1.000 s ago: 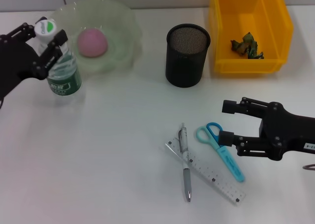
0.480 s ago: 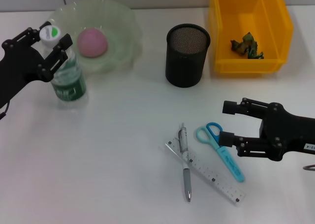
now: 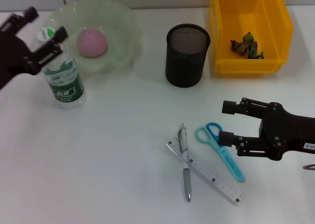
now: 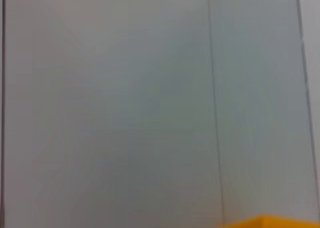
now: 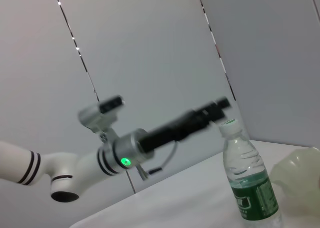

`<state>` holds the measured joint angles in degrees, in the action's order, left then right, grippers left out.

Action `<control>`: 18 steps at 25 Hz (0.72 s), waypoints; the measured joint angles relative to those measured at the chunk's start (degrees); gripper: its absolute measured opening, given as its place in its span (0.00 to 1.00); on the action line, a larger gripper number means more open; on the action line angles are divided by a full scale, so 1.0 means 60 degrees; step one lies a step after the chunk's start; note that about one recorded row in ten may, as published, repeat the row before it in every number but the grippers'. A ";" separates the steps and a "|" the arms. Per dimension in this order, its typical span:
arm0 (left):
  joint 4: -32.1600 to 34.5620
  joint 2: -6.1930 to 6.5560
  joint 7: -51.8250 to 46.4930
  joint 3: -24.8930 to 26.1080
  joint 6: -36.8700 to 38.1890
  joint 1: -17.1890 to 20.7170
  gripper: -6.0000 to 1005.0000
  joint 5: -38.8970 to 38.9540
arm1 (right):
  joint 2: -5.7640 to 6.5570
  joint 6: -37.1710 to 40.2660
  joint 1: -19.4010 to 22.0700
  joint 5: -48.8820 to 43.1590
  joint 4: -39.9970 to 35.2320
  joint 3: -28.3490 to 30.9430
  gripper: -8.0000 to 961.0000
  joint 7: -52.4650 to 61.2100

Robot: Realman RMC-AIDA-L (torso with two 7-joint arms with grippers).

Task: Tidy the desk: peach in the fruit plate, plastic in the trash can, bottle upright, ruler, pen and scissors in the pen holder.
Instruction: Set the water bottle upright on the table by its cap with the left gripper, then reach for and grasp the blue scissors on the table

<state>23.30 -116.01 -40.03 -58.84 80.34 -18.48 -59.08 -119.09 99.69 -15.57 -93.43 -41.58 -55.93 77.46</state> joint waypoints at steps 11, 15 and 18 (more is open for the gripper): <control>0.1553 0.0202 -0.1801 0.0356 0.4426 0.0695 0.79 -0.0941 | 0.0000 0.0324 0.0079 0.0067 -0.0087 0.1187 0.86 0.0106; 0.1480 -0.0101 -0.1817 0.0048 0.4543 0.0211 0.79 -0.3739 | 0.0013 0.0582 0.0147 -0.0112 -0.1016 0.1565 0.86 0.1181; 0.1402 -0.0358 -0.1835 0.0051 0.3721 0.0083 0.79 -0.4937 | 0.0008 0.0672 0.0217 -0.0676 -0.2429 0.1598 0.86 0.2568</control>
<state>31.71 -118.15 -51.04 -58.54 102.66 -17.98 -88.70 -119.04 103.72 -14.26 -97.49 -56.15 -46.34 92.87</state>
